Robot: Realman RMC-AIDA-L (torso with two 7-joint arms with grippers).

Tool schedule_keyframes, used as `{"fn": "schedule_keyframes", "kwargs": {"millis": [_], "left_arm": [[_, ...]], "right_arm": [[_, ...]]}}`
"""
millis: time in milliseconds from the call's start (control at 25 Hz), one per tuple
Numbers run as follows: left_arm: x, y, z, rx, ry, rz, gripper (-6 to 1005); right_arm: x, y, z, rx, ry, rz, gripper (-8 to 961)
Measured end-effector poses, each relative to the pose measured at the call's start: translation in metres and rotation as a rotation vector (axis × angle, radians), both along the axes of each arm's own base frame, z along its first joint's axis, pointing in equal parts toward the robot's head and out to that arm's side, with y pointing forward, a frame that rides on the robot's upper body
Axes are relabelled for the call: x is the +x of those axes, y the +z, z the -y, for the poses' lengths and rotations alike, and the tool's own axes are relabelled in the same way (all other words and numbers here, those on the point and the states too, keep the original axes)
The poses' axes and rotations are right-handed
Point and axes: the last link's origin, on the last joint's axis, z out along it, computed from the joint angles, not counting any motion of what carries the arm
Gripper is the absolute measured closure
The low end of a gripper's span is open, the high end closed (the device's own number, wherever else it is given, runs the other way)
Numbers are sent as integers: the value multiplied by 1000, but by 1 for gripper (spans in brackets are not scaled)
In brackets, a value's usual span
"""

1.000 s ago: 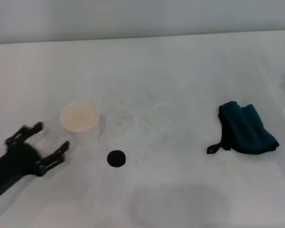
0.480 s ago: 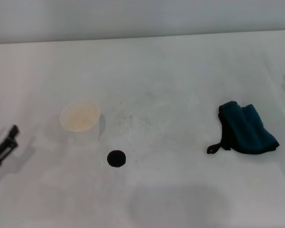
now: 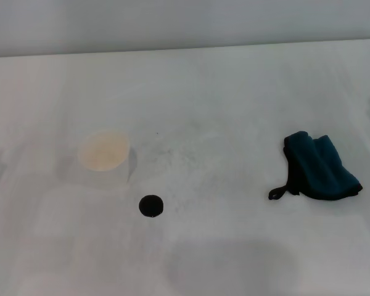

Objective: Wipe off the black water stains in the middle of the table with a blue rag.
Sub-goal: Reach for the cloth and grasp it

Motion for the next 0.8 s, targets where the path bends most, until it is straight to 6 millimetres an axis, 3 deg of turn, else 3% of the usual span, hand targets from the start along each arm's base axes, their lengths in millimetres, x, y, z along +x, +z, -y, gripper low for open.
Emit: {"fn": "schedule_keyframes", "kwargs": {"millis": [800], "left_arm": [[5,1,-18,31,17,34,117]], "right_arm": [[-1,-2,-2,-3,-2,-6,84]]}}
